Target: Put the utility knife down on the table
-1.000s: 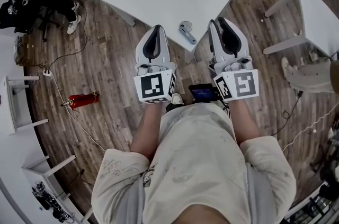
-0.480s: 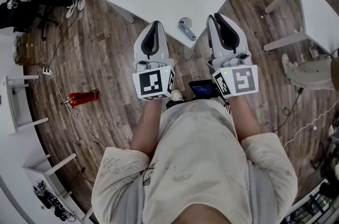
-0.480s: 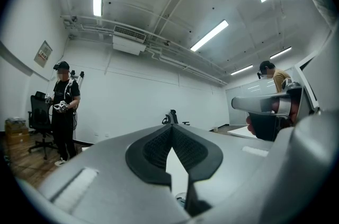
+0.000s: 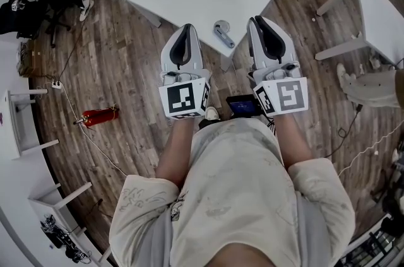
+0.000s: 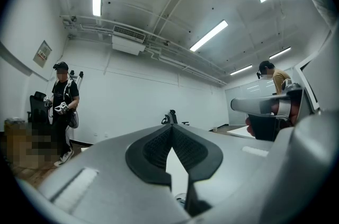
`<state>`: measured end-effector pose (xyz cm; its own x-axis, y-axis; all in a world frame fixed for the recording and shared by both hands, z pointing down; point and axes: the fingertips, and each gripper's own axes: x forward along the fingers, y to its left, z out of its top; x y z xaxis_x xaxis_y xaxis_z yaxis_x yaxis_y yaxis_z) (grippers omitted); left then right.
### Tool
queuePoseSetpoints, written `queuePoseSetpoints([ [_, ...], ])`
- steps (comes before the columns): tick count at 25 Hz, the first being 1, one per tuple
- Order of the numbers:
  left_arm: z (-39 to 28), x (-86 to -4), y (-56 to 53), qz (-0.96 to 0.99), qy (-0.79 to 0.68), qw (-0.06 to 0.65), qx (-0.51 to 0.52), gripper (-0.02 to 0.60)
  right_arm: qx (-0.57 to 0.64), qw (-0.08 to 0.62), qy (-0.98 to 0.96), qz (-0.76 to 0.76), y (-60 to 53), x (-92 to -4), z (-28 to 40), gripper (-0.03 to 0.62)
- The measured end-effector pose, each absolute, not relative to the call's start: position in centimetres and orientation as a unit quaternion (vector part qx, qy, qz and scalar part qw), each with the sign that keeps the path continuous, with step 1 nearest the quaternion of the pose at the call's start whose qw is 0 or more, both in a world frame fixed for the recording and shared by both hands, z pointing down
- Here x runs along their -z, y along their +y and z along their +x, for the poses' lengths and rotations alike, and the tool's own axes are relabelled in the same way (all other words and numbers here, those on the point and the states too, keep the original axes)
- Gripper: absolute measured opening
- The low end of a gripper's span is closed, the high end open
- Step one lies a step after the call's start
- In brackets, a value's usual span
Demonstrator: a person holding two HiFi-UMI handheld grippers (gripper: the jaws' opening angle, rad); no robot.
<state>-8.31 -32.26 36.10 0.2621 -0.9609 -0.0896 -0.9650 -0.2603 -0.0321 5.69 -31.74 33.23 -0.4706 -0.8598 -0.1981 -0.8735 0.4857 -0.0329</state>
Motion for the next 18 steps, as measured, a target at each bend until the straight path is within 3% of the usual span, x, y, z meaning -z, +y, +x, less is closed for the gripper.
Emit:
queuePoseSetpoints([
  [6,-7.6,-36.0,-31.9,-0.794,0.606,0.038,-0.024,0.020,-0.040,0.097,0.853,-0.511,-31.3,-32.9,6.5,0.009],
  [18,-8.1,-36.1,-32.4,-0.797,0.602,0.044,-0.026,0.020,-0.034,0.090,0.853,-0.513,-32.1,-33.7,5.4,0.006],
])
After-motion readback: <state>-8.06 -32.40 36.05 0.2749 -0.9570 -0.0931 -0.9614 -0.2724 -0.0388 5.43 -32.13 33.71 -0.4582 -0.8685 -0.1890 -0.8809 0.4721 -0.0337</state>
